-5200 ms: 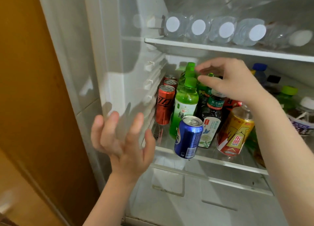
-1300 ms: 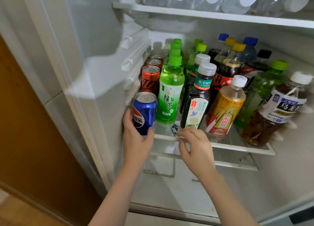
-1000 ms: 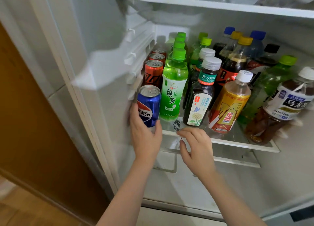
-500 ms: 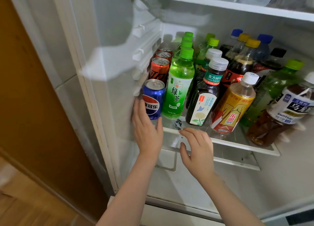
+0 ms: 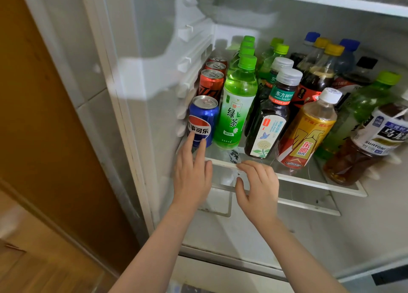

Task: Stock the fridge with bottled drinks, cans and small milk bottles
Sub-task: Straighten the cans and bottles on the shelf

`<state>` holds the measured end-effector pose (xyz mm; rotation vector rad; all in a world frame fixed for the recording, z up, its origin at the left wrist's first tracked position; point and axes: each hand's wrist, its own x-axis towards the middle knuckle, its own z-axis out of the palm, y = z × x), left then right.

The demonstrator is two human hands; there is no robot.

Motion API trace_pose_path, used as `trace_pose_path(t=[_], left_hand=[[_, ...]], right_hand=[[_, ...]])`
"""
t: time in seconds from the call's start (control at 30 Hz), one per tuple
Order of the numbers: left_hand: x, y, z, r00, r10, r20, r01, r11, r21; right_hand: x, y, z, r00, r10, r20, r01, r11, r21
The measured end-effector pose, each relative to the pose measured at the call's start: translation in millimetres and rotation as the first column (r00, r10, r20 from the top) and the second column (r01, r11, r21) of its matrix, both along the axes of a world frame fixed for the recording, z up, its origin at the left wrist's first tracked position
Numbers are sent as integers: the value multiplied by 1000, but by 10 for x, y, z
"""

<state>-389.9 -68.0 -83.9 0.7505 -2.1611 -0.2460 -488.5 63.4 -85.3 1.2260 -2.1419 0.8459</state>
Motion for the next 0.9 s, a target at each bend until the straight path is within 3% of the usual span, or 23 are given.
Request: trace_pose_path(t=[0.37, 0.57, 0.9], left_hand=[[-25, -63, 43, 974, 64, 216, -48, 996, -77], [-18, -103, 45, 989, 23, 148, -24, 1000, 8], [-94, -89, 62, 967, 68, 247, -73, 997, 14]], right_hand=[[42, -28, 5, 1000, -29, 7, 29, 1000, -10], [75, -32, 17, 999, -37, -6, 37, 999, -22], [117, -32, 48, 999, -42, 0, 42, 999, -25]])
